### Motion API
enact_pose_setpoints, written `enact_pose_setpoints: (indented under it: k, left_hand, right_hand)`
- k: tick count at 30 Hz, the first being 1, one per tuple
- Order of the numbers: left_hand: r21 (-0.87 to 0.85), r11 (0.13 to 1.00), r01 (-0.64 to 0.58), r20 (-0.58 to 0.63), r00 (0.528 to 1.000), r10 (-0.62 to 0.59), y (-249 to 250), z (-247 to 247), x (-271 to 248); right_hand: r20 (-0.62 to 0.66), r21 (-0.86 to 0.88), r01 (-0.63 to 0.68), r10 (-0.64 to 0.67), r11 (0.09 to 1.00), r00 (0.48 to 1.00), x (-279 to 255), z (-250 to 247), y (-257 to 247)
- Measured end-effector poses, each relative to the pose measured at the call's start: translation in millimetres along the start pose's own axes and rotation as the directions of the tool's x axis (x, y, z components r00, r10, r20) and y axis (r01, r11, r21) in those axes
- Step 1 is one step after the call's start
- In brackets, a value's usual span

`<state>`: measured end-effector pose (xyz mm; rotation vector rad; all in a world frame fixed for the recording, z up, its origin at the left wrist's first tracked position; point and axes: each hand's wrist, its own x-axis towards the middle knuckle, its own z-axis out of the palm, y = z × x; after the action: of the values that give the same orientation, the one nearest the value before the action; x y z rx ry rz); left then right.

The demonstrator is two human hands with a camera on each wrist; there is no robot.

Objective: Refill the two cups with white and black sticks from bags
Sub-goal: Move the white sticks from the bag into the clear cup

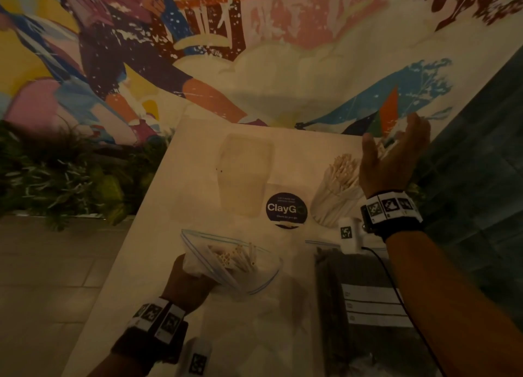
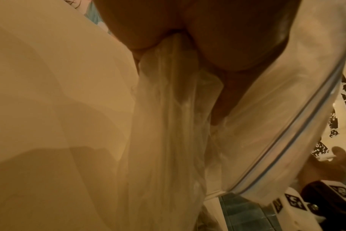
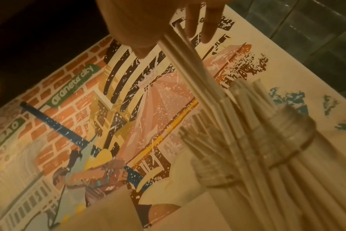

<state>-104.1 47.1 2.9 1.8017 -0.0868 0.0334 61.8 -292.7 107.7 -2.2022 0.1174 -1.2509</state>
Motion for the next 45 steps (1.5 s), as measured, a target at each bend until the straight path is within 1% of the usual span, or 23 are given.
enact_pose_setpoints:
  k: [2, 5, 9, 11, 13, 14, 15, 17, 18, 19, 20, 22, 24, 26, 27, 31, 33, 35, 37, 40, 43, 44, 45]
  left_hand:
    - [0.028, 1.000, 0.011, 0.005, 1.000, -0.011, -4, -2, 0]
    - [0.044, 0.998, 0.032, 0.016, 0.999, -0.033, -7, -3, 0]
    - [0.030, 0.998, 0.052, 0.010, 0.999, -0.052, -4, -2, -1]
    - [0.018, 0.998, 0.060, 0.006, 0.998, -0.060, -5, -2, -1]
    - [0.017, 0.998, 0.063, 0.008, 0.998, -0.063, -5, -1, 0]
    - [0.016, 0.998, 0.062, 0.008, 0.998, -0.062, -6, -1, 0]
    - [0.018, 0.998, 0.063, 0.006, 0.998, -0.063, -7, -1, 1]
    - [0.023, 0.997, 0.069, 0.004, 0.998, -0.069, -9, -2, 1]
    - [0.022, 0.998, 0.067, 0.003, 0.998, -0.067, -9, -2, 1]
    - [0.025, 0.997, 0.068, 0.002, 0.998, -0.068, -8, -2, 0]
    - [0.033, 0.997, 0.067, 0.002, 0.998, -0.067, -8, -2, 0]
    - [0.025, 0.997, 0.067, -0.001, 0.998, -0.067, -6, -1, 0]
    - [0.025, 0.998, 0.052, 0.000, 0.999, -0.052, -2, -1, -1]
    - [0.041, 0.998, 0.041, 0.004, 0.999, -0.041, 2, 0, 0]
    - [0.041, 0.998, 0.043, 0.004, 0.999, -0.043, 4, 0, 0]
    - [0.040, 0.997, 0.070, 0.027, 0.997, -0.072, 1, -1, 0]
    - [0.017, 0.995, 0.101, 0.021, 0.995, -0.101, -5, -2, -1]
    - [-0.008, 0.992, 0.127, 0.006, 0.992, -0.127, -8, -3, -1]
    - [-0.018, 0.990, 0.139, 0.000, 0.990, -0.139, -8, -2, 0]
    - [-0.030, 0.989, 0.143, -0.013, 0.990, -0.143, -9, -1, 1]
    - [0.004, 0.992, 0.126, 0.000, 0.992, -0.126, -12, -2, 1]
    - [0.012, 0.993, 0.115, 0.008, 0.993, -0.115, -12, -2, 2]
    - [0.016, 0.994, 0.112, 0.011, 0.994, -0.113, -12, -2, 3]
  right_hand:
    - [0.035, -0.071, 0.078, -0.076, 0.994, 0.997, -5, 0, 0]
    - [0.112, -0.123, 0.025, -0.011, 0.992, 0.994, -14, 6, 4]
    - [-0.004, -0.041, 0.033, -0.033, 0.999, 0.999, -13, 7, 1]
    - [-0.014, 0.013, 0.038, -0.038, 0.999, 0.999, -9, 5, -3]
    - [0.083, -0.008, 0.016, -0.015, 1.000, 0.996, -8, 7, -1]
    - [0.161, -0.066, -0.004, 0.015, 0.998, 0.987, -10, 10, 2]
    - [0.245, -0.154, -0.014, 0.052, 0.988, 0.968, -13, 12, 4]
    - [0.405, -0.351, 0.009, 0.143, 0.936, 0.903, -19, 15, 8]
    - [0.450, -0.427, 0.011, 0.202, 0.904, 0.870, -21, 17, 10]
    - [0.457, -0.462, 0.000, 0.238, 0.887, 0.857, -22, 19, 13]
    - [0.435, -0.449, -0.023, 0.241, 0.893, 0.867, -22, 19, 12]
    - [0.331, -0.299, -0.067, 0.170, 0.952, 0.928, -15, 17, 7]
    - [0.199, -0.153, -0.007, 0.037, 0.988, 0.979, -7, 15, 1]
    - [0.140, -0.124, 0.076, -0.059, 0.989, 0.988, 0, 14, -4]
    - [0.169, -0.133, 0.093, -0.070, 0.987, 0.983, 2, 16, -5]
    - [0.374, -0.248, 0.159, -0.057, 0.956, 0.926, 14, 23, -2]
    - [0.468, -0.277, 0.137, 0.009, 0.951, 0.884, 27, 27, 1]
    - [0.590, -0.324, 0.124, 0.098, 0.938, 0.801, 38, 33, 4]
    - [0.677, -0.325, 0.136, 0.130, 0.936, 0.724, 41, 36, 3]
    - [0.693, -0.392, 0.132, 0.199, 0.910, 0.693, 26, 35, -1]
    - [0.744, -0.451, 0.225, 0.224, 0.864, 0.630, 6, 35, 4]
    - [0.740, -0.467, 0.239, 0.229, 0.851, 0.632, 4, 35, 7]
    - [0.717, -0.486, 0.236, 0.230, 0.842, 0.658, 3, 35, 7]
